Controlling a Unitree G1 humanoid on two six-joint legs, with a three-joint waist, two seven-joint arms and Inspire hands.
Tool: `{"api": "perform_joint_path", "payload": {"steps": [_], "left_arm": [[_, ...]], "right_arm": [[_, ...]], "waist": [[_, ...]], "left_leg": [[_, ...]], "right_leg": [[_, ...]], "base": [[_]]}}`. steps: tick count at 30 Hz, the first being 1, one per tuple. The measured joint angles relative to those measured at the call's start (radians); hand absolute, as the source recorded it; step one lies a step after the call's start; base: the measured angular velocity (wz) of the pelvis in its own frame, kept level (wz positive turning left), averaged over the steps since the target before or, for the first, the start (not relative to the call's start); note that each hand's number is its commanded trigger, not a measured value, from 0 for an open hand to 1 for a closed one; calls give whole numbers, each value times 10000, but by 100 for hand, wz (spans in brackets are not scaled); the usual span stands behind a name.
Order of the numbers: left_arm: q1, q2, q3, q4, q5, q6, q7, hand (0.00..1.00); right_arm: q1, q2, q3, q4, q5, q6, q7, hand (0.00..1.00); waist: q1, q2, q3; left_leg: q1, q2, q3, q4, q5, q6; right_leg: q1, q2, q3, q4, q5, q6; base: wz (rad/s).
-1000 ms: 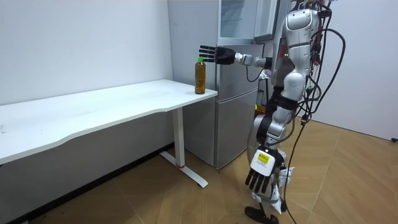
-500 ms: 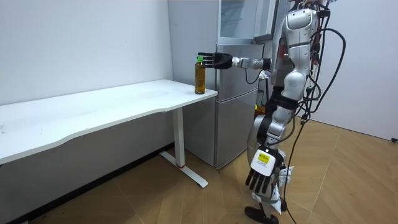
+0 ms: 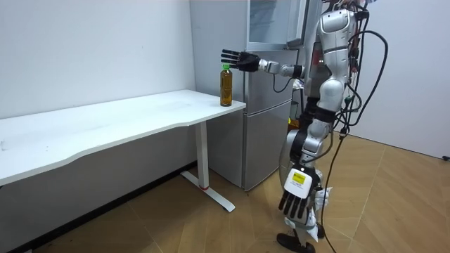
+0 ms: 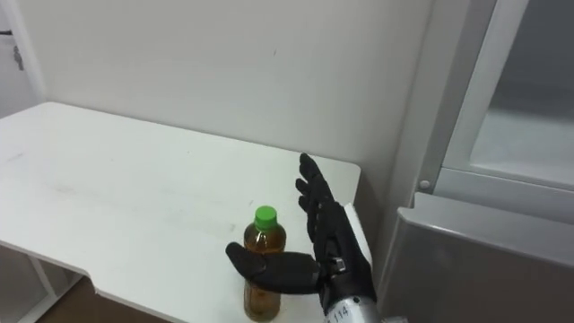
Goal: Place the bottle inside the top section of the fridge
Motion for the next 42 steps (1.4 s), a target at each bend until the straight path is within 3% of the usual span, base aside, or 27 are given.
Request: {"api": "perform_joint_path", "payload": {"steps": [5, 7, 22, 26, 32, 42], "left_arm": [[57, -38, 4, -267, 85, 137, 2, 0], [23, -36, 18, -267, 93, 212, 23, 0], [60, -55, 77, -503, 562, 676, -232, 0], [125, -57, 228, -597, 566, 712, -233, 0], [107, -92, 223, -670, 572, 692, -234, 0], [129, -204, 230, -723, 784, 709, -258, 0]], "right_arm": [[4, -1, 6, 1222, -3, 142, -59, 0], [2, -1, 4, 1443, -1, 150, -62, 0], [-27, 7, 5, 1575, -96, 503, -164, 0], [-27, 6, 9, 1588, -105, 738, -162, 0], [-28, 5, 29, 1593, -104, 762, -124, 0], [-556, 42, 10, 2274, -96, 851, 191, 0]], "waist": [[31, -81, -53], [35, -36, -34], [321, -12, -41], [337, -39, -72], [415, -82, -100], [548, -113, -50]], "left_leg": [[-19, -62, -16, 21, 14, 25], [-15, -67, -16, 18, 16, 27], [-82, -132, -89, 75, 42, 72], [-147, -133, -157, 124, 47, 75], [-163, -133, -166, 135, 47, 75], [-159, -140, -236, 79, 47, 75]], "right_leg": [[-5, -58, 9, 1, -45, 67], [-3, -60, 11, 1, -45, 67], [52, -119, -150, 9, -45, 67], [30, -119, -246, 8, -45, 67], [18, -118, -271, 11, -45, 67], [65, -122, -306, 15, -47, 70]], "base": [[0], [0], [2], [5], [0], [3]]}}
